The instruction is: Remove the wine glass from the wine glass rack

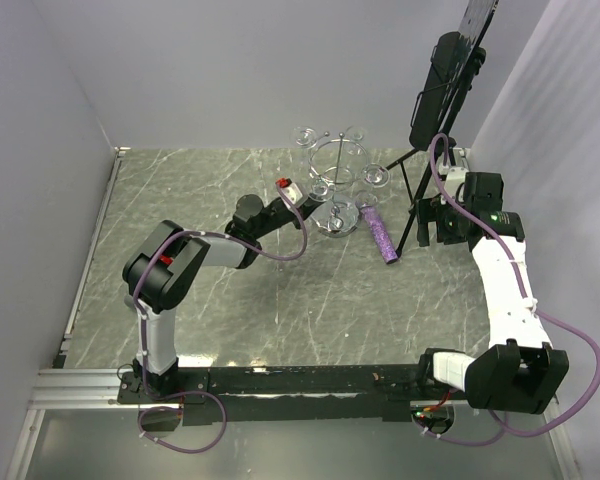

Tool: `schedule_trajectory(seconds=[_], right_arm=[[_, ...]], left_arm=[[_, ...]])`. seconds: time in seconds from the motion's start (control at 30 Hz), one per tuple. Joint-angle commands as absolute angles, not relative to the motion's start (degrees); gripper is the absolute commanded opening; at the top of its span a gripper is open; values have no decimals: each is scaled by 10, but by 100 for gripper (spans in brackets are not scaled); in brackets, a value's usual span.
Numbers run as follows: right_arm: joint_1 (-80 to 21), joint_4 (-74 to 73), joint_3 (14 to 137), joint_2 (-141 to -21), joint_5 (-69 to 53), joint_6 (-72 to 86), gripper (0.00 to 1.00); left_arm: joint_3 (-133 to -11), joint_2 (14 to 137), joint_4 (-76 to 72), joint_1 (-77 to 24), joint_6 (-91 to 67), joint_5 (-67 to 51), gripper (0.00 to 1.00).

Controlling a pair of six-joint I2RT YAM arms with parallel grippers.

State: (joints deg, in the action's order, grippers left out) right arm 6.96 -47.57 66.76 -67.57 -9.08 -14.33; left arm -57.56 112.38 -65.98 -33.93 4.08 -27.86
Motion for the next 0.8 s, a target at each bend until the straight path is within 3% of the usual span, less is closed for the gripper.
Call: schedule_trajectory(seconds=[0.0,0.27,0.77], right_arm=[[73,-456,668,-663,-89,-132,99],[73,-452,652,-652,-89,-134,99],[73,-447,640,-648,-98,-136,99]], left_arm=[[-574,1096,-702,-342,40,-314,1],[-548,1064,-710,-336,-37,-295,1],[-508,1023,-701,-336,-22,-282,1]])
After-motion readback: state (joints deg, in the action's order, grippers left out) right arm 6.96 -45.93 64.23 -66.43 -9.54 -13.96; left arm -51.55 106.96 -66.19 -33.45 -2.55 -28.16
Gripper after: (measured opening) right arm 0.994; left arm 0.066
